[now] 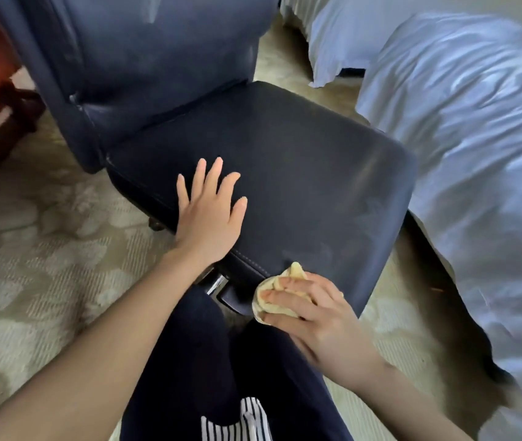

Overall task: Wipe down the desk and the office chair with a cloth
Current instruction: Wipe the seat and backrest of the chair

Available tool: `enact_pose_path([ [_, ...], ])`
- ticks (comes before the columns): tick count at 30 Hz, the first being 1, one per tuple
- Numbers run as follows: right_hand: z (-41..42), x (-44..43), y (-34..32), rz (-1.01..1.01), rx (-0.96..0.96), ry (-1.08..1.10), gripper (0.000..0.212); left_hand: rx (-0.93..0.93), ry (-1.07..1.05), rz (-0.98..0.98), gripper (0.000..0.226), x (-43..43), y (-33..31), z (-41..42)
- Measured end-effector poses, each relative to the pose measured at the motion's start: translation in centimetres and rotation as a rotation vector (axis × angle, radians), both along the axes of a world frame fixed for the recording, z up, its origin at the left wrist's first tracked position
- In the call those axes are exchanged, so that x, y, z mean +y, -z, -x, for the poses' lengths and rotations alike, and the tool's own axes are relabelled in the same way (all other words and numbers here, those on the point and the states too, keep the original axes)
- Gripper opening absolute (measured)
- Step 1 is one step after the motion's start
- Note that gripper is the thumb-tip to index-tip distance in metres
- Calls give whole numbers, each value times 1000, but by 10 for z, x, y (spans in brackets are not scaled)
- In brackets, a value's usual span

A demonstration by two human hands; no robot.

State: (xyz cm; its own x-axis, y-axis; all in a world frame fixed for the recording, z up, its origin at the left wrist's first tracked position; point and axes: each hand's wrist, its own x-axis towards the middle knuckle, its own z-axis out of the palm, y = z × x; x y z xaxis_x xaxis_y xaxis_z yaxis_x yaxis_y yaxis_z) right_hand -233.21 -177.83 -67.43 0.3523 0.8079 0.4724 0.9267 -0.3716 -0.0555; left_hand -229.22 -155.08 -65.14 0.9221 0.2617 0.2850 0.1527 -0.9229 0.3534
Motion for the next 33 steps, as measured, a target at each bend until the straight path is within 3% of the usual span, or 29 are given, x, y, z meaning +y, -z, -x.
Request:
enact_pose_path([
  [5,19,-37,21,-251,192,274,26,18,143,71,53,-56,11,7],
  [9,7,-45,24,-367,345,426,27,76,154,-145,61,-65,24,12],
  [18,-107,-67,11,-415,362,637,24,73,147,-173,58,-69,26,12],
  [26,-183,-65,6,-759,644,1024,29,84,135,-166,64,-71,20,9],
  [29,-174,-56,2,-704,612,1078,31,82,135,-163,64,-70,20,9],
  [33,-112,-38,-4,-514,359,809,25,51,141,-160,67,-64,20,10],
])
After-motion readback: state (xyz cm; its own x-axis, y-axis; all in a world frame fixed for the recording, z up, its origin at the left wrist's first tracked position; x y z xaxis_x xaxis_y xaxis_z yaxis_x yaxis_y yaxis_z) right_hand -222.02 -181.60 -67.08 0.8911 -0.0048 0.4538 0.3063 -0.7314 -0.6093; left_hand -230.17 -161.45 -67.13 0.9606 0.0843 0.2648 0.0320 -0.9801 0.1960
